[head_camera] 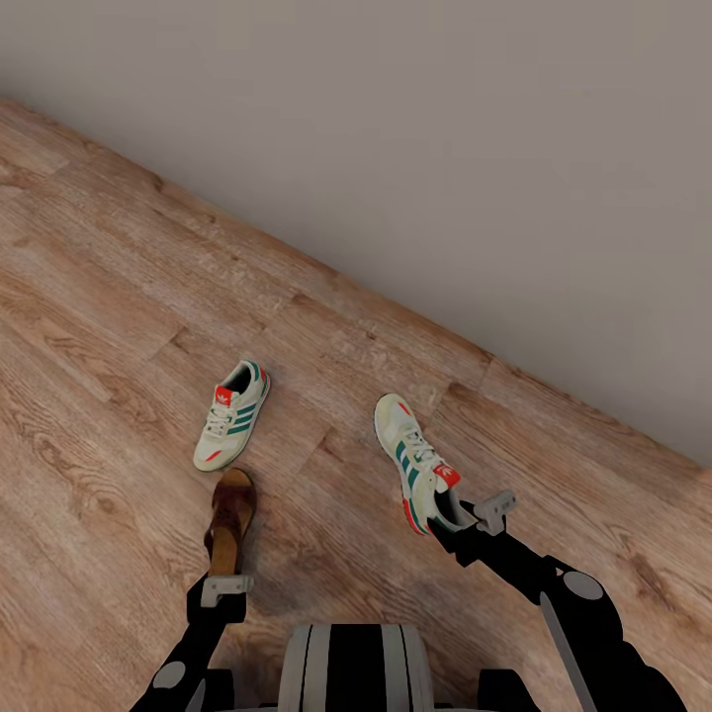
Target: Pick up the two gym shoes and the two sandals from the corridor floor and place them onto the hallstand (shoe rack) in the corridor, making sure they are on the rack and not on the floor. Arrange them so the two gym shoes are next to each other and the two sandals are next to each other.
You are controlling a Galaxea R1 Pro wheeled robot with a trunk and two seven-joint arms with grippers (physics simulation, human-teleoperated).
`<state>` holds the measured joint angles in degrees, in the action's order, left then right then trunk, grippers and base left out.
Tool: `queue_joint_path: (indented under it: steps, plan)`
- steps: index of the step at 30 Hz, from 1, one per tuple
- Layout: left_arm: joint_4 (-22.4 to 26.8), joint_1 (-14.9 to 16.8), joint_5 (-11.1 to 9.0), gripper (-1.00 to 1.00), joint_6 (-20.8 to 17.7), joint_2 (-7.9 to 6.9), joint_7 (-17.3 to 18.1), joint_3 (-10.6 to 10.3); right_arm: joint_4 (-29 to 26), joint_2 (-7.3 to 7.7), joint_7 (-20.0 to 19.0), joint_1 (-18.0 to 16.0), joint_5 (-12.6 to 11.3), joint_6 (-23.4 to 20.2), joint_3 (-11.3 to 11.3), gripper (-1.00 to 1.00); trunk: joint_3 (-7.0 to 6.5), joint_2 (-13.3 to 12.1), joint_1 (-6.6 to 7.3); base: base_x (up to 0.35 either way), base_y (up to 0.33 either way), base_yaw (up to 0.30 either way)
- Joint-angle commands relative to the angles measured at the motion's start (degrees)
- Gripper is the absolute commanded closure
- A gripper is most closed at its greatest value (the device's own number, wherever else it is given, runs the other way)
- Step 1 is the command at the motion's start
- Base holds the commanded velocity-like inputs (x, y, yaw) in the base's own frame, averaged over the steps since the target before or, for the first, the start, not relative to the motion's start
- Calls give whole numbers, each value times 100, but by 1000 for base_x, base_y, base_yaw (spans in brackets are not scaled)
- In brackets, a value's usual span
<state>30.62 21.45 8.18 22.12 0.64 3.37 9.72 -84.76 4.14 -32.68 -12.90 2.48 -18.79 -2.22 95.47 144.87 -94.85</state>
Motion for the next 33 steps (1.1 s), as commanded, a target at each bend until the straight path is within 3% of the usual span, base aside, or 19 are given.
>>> queue_joint_path:
  steps: [1,16,33]
  plan:
    - [9,2,85,100,18,7,23,47,-8,-1,-34,-2,25,-28,-8,100,3,1,1,0,0,0]
    - [185,-9,87,100,5,17,19,21,-14,-1,-35,-2,25,-23,-9,100,3,1,1,0,0,0]
    - [439,-57,93,100,-19,18,25,27,-31,29,-37,-2,26,-19,-23,100,-374,-22,45,0,0,0]
